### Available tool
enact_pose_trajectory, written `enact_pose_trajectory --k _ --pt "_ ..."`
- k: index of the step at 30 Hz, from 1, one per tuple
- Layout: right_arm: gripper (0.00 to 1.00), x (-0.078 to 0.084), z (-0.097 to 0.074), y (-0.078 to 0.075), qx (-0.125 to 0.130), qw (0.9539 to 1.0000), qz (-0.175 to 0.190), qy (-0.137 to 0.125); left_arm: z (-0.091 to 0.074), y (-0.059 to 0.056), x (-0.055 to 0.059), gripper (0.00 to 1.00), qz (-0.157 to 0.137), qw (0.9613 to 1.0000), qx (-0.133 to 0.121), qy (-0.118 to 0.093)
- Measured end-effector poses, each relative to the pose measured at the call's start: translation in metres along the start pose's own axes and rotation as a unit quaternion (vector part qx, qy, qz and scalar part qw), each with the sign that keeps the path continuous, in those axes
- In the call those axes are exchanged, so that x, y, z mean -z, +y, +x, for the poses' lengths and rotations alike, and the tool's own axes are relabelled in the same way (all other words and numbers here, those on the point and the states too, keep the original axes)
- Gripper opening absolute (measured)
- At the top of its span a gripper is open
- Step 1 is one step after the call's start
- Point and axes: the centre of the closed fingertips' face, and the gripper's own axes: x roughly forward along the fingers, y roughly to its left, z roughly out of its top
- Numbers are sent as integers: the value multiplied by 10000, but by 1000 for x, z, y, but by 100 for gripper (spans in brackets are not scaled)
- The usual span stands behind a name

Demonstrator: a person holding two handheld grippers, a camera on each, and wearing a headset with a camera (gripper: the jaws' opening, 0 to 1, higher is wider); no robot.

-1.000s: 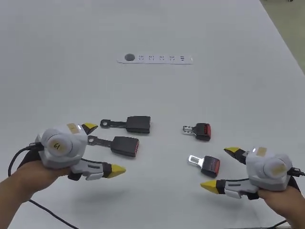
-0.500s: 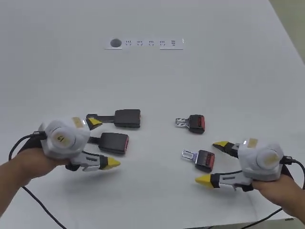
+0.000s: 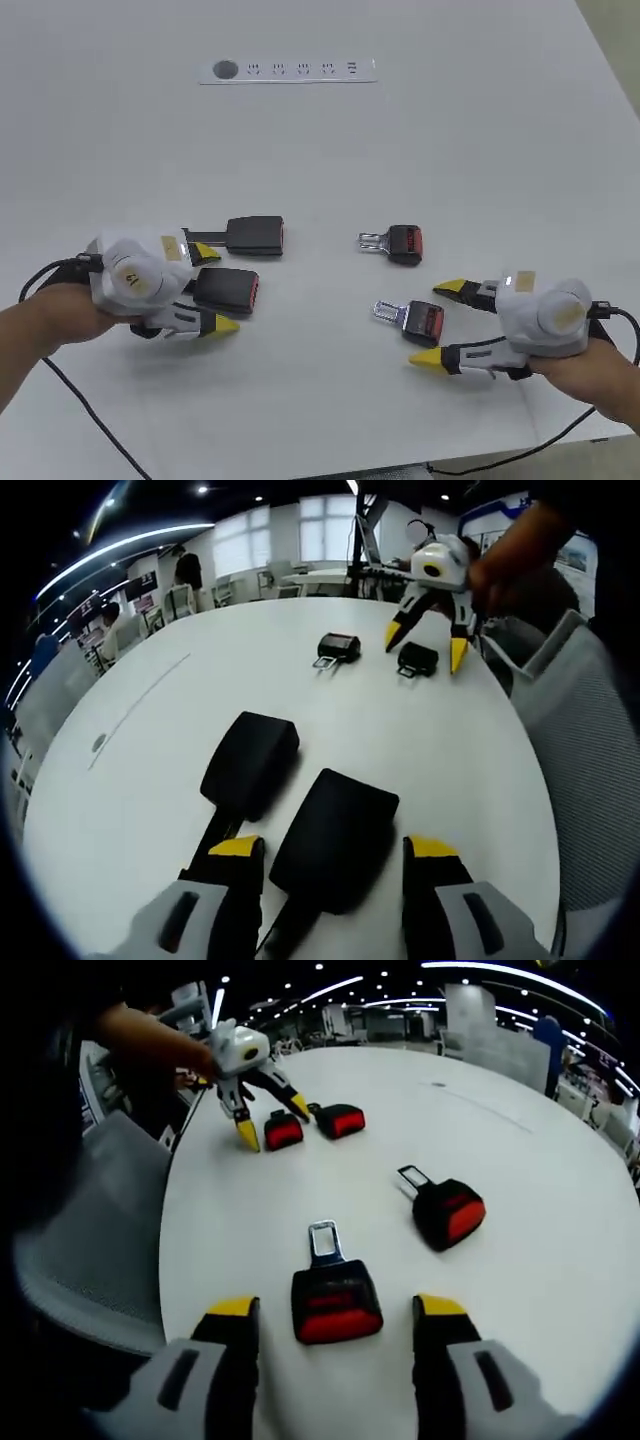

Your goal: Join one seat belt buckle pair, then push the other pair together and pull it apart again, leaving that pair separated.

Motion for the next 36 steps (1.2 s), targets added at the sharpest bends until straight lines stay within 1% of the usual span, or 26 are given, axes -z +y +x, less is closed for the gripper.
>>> enact_pose_trajectory --k 1,3,4,7,10,12,13,14,16,17,19,22,26,31,33,36 --pt "60 1 -1 0 -30 10000 -46 41 0 2 -2 54 30 10000 10 -29" --pt "57 3 -1 0 -72 9998 -154 84 -2 5 -3 48 72 10000 -26 9" --pt "57 3 -1 0 -87 9998 -167 107 -2 4 -3 45 55 10000 -6 26" --pt "55 3 -1 -1 -130 9996 -222 116 -4 4 0 42 127 9998 25 117" --pt "50 3 0 -2 -163 9995 -270 83 -4 -1 2 40 177 9997 39 153" --pt "44 4 1 -4 -160 9993 -322 107 -5 -4 1 39 252 9995 56 157" --pt "37 6 0 -3 -255 9986 -413 190 -7 -8 1 38 336 9993 97 163" --pt "36 3 0 -5 -231 9980 -564 149 -8 -11 0 38 349 9992 134 154" --pt "36 4 -4 -4 -311 9978 -553 209 -10 -16 0 38 412 9988 191 201" --pt "35 4 -4 -4 -349 9974 -590 220 -11 -19 1 37 400 9986 236 245" --pt "35 4 -4 -4 -404 9969 -629 262 -10 -22 3 37 472 9981 290 256" --pt "35 5 -4 -3 -520 9948 -762 429 -10 -25 4 37 613 9973 305 251" --pt "35 5 -2 -1 -604 9935 -819 516 -9 -22 5 36 594 9974 304 286" --pt "34 1 2 0 -663 9931 -799 547 -9 -21 6 37 578 9974 338 272" --pt "34 -1 5 1 -682 9927 -816 560 -8 -20 6 37 579 9974 353 254" --pt "34 -6 11 4 -762 9909 -922 616 -8 -20 7 37 604 9971 378 285"
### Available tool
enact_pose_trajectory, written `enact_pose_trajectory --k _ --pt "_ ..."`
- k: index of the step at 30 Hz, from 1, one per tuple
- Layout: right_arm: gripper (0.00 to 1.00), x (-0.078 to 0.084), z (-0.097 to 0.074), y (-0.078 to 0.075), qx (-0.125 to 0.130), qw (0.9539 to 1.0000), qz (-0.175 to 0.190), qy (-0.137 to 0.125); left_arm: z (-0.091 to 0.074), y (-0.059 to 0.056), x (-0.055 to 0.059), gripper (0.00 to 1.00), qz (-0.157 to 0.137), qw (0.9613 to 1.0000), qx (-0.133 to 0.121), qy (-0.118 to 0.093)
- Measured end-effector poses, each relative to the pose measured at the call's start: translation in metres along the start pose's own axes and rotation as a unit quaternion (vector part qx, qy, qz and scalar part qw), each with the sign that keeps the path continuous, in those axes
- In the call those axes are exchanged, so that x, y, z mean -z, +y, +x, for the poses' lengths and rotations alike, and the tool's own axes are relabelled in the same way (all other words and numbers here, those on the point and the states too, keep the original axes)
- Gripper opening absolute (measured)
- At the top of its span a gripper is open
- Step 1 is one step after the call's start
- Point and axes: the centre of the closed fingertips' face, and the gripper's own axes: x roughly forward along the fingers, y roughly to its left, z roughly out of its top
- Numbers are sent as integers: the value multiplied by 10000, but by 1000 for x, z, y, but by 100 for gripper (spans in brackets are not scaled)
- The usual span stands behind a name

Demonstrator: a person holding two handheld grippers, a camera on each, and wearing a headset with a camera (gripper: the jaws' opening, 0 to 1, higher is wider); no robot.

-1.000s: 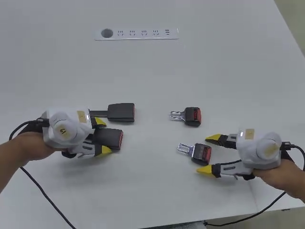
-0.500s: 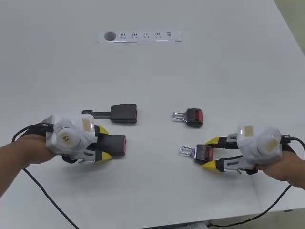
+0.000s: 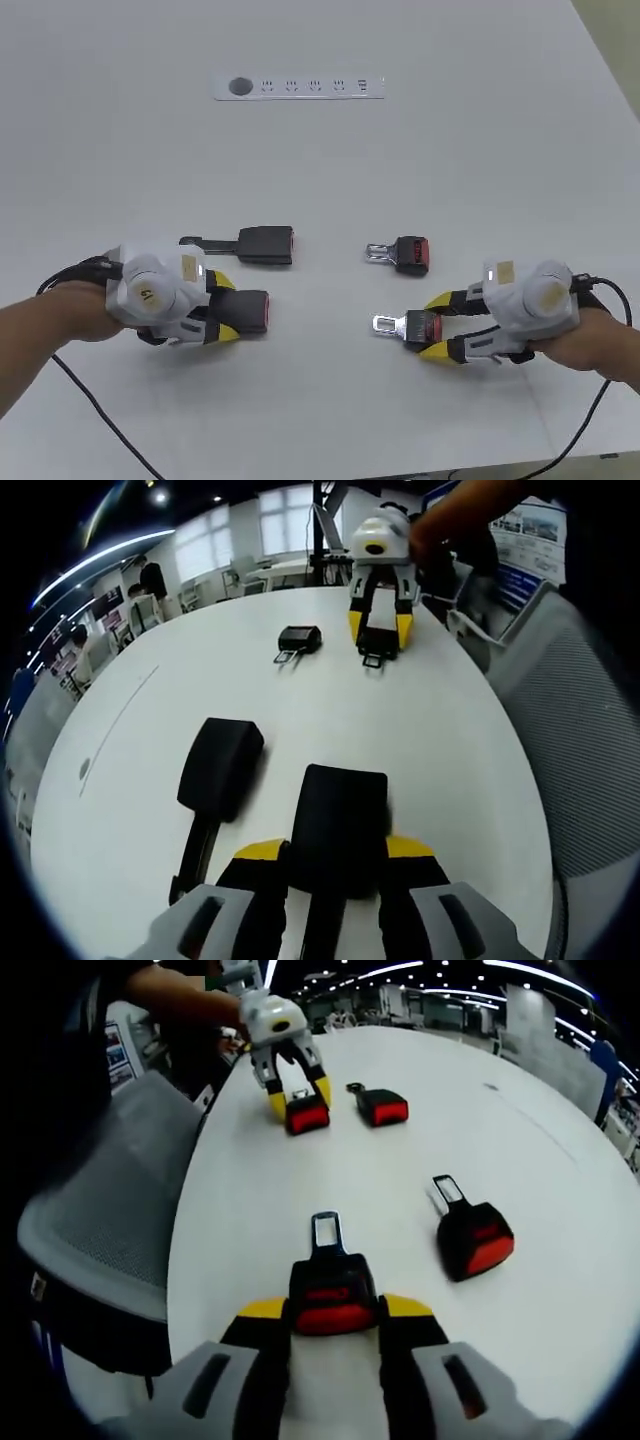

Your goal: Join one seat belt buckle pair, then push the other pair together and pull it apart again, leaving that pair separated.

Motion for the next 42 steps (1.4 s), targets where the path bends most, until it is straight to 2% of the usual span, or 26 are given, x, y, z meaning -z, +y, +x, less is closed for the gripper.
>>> enact_pose_trajectory --k 6,15,22,32,42 --pt "34 -11 7 -1 -125 9998 -135 58 0 2 0 37 46 10000 53 15" --pt "34 -34 23 0 -260 9992 -289 4 0 2 -2 37 129 9998 128 86" --pt "34 -59 42 5 -425 9979 -429 -241 0 3 -1 36 137 9997 139 129" --pt "34 -81 61 5 -455 9970 -435 -457 -1 3 2 36 146 9996 146 199" --pt "34 -105 80 9 -590 9947 -450 -712 0 3 3 36 134 9995 151 229"
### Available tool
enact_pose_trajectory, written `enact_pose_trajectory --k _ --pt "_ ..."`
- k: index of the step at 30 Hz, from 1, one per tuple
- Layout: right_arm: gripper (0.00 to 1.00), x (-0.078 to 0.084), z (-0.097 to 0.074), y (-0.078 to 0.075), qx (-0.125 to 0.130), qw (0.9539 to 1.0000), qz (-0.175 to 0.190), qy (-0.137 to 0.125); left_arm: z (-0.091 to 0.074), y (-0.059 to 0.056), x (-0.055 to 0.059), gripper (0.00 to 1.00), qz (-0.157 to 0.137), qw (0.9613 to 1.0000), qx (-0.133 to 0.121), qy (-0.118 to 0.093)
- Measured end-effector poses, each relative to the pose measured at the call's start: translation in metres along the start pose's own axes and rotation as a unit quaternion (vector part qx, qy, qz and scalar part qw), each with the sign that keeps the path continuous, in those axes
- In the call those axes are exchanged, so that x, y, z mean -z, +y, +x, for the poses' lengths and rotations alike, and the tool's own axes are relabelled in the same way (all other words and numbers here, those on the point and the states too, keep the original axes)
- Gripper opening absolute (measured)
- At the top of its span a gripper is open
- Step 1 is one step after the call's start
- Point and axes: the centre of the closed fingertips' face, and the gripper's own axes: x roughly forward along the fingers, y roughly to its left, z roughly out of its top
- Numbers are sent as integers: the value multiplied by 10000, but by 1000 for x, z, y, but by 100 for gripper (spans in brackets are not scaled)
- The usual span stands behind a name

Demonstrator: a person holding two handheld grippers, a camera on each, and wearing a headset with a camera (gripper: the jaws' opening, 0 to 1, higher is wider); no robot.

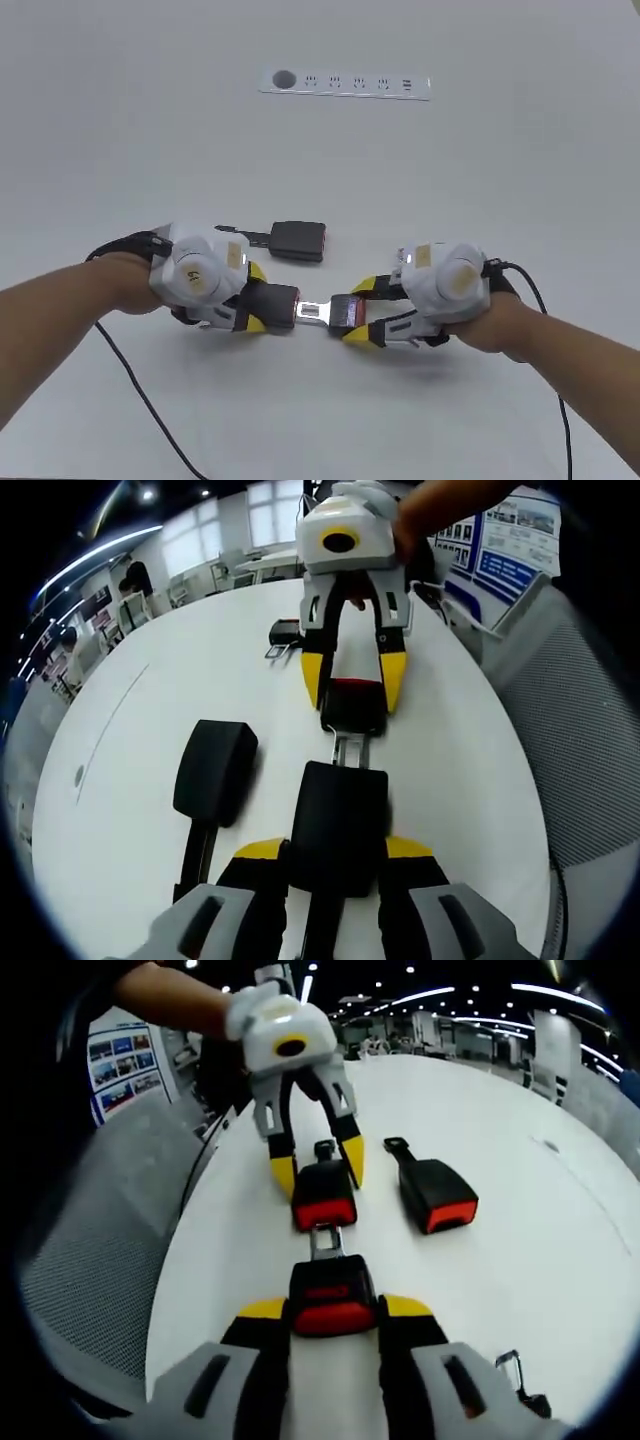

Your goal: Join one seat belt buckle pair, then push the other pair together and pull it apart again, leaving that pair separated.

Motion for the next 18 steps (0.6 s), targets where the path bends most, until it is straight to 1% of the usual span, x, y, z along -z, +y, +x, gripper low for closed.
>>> enact_pose_trajectory --k 1,2,6,7,8,10,13,15,18 --pt "34 1 0 -2 8 9998 -187 80 1 0 0 36 1 10000 5 12" --pt "34 -1 1 0 8 10000 -79 39 0 0 0 36 4 10000 3 22" --pt "34 -8 8 1 22 10000 -90 3 1 0 -1 36 6 10000 4 43" --pt "34 -9 9 1 18 10000 -24 -10 1 -1 -1 36 16 10000 1 44" --pt "34 -8 10 0 22 9999 -109 24 0 -1 0 36 2 10000 0 37" --pt "34 -7 8 -1 21 10000 -29 -8 1 0 -1 36 18 10000 -1 23" --pt "34 -8 10 -1 67 10000 0 9 2 -1 -2 35 92 9999 37 59" --pt "34 -11 12 -2 124 9999 37 23 2 -1 -2 35 204 9997 96 121" --pt "33 -13 14 -2 108 9999 110 -4 3 -1 -2 34 262 9995 141 131"
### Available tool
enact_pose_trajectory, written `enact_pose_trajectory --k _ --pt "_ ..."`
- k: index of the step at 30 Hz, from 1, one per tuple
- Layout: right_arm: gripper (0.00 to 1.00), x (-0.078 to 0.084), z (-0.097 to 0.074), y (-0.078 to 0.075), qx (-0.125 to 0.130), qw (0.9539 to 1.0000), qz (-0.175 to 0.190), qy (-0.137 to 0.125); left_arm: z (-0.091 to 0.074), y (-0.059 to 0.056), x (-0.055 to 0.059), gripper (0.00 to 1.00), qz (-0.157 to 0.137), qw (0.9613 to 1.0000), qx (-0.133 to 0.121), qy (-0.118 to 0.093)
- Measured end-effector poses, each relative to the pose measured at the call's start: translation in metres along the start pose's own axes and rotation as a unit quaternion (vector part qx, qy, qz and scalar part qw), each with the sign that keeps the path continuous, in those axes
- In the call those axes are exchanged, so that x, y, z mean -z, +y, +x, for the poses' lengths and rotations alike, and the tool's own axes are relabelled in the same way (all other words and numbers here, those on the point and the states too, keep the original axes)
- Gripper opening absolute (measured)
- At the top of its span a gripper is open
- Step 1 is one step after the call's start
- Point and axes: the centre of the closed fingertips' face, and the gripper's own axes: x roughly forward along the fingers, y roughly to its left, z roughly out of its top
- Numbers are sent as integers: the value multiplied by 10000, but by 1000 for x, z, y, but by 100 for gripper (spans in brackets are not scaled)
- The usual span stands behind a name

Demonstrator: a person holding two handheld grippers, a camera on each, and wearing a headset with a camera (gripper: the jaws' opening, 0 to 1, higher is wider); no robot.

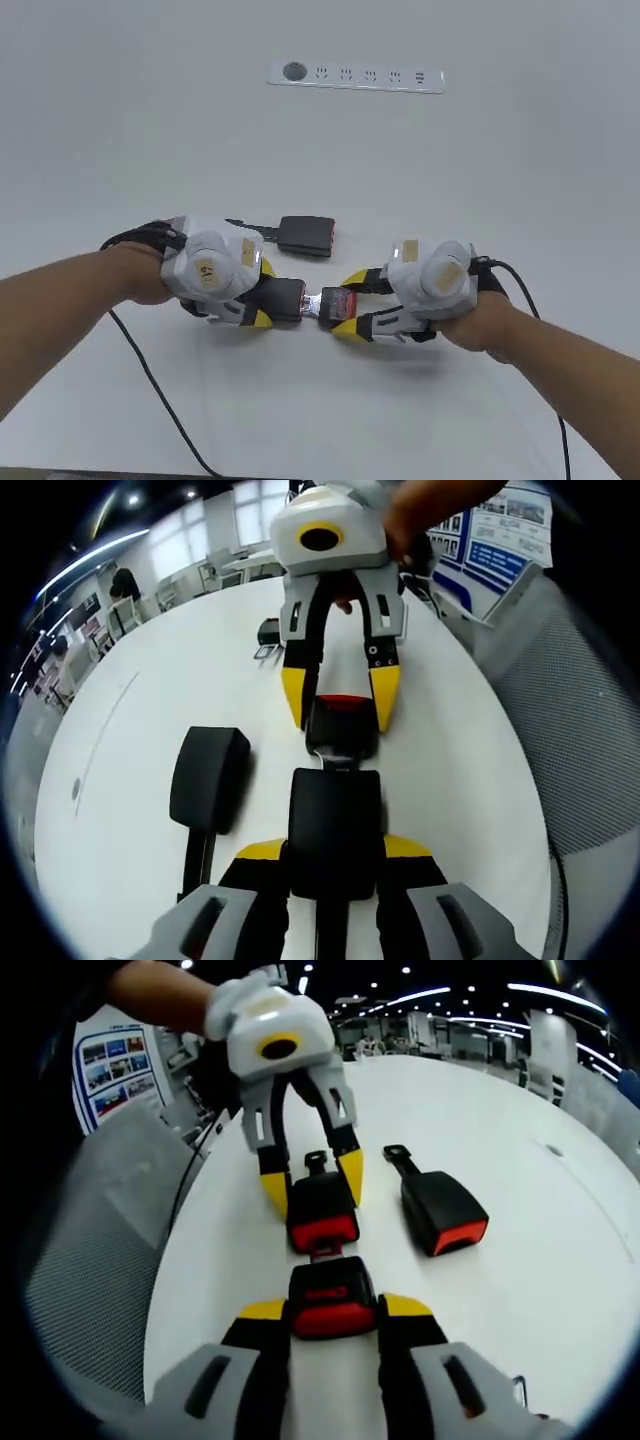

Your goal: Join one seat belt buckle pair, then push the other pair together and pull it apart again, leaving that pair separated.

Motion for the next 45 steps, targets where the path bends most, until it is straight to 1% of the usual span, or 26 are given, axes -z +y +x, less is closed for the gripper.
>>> enact_pose_trajectory --k 1,3,6,7,8,9,10,13,15,22,27,30,33,36,39,44,45 --pt "33 -1 1 0 -13 10000 49 -24 1 0 -1 34 44 10000 15 -6" --pt "33 -3 3 -1 -33 10000 17 1 0 -1 0 34 56 10000 39 5" --pt "33 -8 8 0 -113 9999 8 34 1 -1 0 34 231 9996 122 51" --pt "33 -9 10 1 -124 9999 12 55 2 -1 -1 34 185 9998 110 40" --pt "33 -13 13 2 -121 9999 -2 17 1 -1 0 34 176 9998 113 11" --pt "33 -12 12 1 -112 9999 -29 112 1 -4 1 34 101 9998 165 -12" --pt "33 -12 14 1 -96 9998 50 139 1 -3 1 34 109 9998 149 -28" --pt "33 -11 15 1 4 9998 93 177 1 -3 0 34 96 9998 144 -32" --pt "33 -11 15 1 15 9998 100 168 1 -3 0 34 59 9999 137 -55" --pt "33 -11 13 1 -17 9998 -13 210 1 -3 -1 34 65 9999 146 -26" --pt "33 -10 12 1 47 9998 -25 194 1 -2 -1 34 98 9998 150 10" --pt "33 -10 11 2 40 9997 -60 215 1 -1 -1 34 122 9998 162 -26" --pt "33 -10 11 2 6 9997 -112 231 0 -1 -1 34 113 9997 165 -108" --pt "33 -9 9 3 27 9997 -173 169 0 0 -1 34 106 9997 157 -156" --pt "33 -8 7 2 40 9999 -137 29 -1 0 -1 34 47 9995 139 -275" --pt "33 -9 6 4 165 9995 -232 -134 -2 1 0 34 -23 9991 119 -410" --pt "32 -9 6 4 170 9995 -137 -239 -2 1 0 34 -50 9989 114 -455"
